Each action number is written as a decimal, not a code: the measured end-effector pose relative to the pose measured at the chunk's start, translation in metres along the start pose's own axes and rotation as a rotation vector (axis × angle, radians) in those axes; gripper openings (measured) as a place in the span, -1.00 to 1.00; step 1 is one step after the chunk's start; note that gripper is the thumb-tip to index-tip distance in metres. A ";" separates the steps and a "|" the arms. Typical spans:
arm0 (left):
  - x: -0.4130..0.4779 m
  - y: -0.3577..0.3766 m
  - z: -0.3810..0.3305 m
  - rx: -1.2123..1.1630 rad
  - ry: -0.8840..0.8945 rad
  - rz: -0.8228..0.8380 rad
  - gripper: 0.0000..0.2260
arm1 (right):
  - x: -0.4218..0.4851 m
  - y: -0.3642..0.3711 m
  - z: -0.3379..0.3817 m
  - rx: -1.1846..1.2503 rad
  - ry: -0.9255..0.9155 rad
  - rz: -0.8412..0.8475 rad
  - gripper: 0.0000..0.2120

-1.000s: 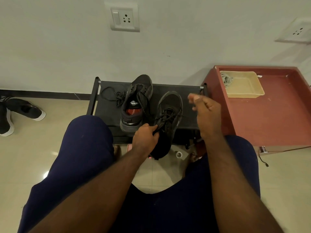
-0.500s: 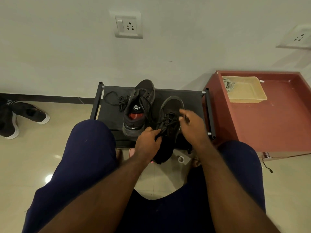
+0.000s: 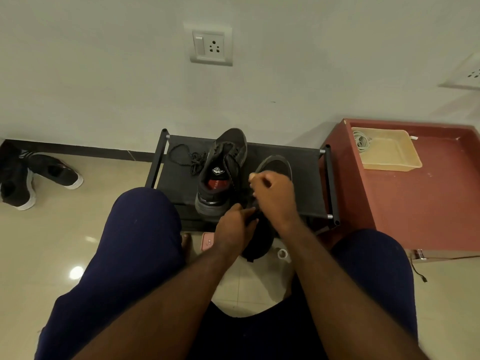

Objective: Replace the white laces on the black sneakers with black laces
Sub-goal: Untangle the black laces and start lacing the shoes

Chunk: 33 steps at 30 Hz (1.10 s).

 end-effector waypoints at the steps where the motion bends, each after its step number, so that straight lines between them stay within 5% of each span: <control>1: 0.002 0.001 0.006 -0.020 -0.028 0.005 -0.72 | 0.010 -0.011 -0.006 0.060 0.038 -0.087 -0.72; 4: 0.001 -0.002 0.007 -0.086 -0.068 0.026 -0.67 | 0.042 -0.021 -0.006 0.052 0.105 -0.151 -0.76; 9: 0.003 -0.003 0.003 -0.093 -0.019 0.016 -0.71 | 0.064 0.063 -0.008 -0.229 0.188 0.419 -0.77; 11: 0.004 -0.005 -0.001 -0.109 0.008 -0.001 -0.77 | 0.062 0.082 -0.014 -0.400 0.189 0.471 -0.76; 15: 0.004 -0.006 -0.001 -0.130 0.002 -0.012 -0.79 | 0.058 0.078 -0.016 -0.270 0.237 0.377 -0.81; 19: 0.003 -0.006 0.003 -0.122 -0.047 -0.001 -0.66 | 0.064 0.023 0.022 0.760 0.294 0.088 -0.92; 21: 0.004 -0.007 0.004 -0.119 -0.063 -0.009 -0.65 | 0.069 -0.031 0.040 1.018 0.213 -0.091 -0.82; 27: 0.003 -0.013 -0.002 -0.074 -0.068 -0.029 -0.69 | 0.043 -0.130 0.019 0.860 0.051 -0.213 -0.58; 33: -0.002 -0.021 -0.006 -0.056 -0.159 -0.099 -0.82 | -0.035 -0.090 -0.094 0.461 0.460 -0.314 -0.59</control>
Point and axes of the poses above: each hand's wrist, its own x-axis towards the middle knuckle, its own y-axis out of the palm, z = x × y, the point moved 10 cm from there along x, towards the middle knuckle, and after that the axes turned 6 degrees about z, right-handed, at the moved point
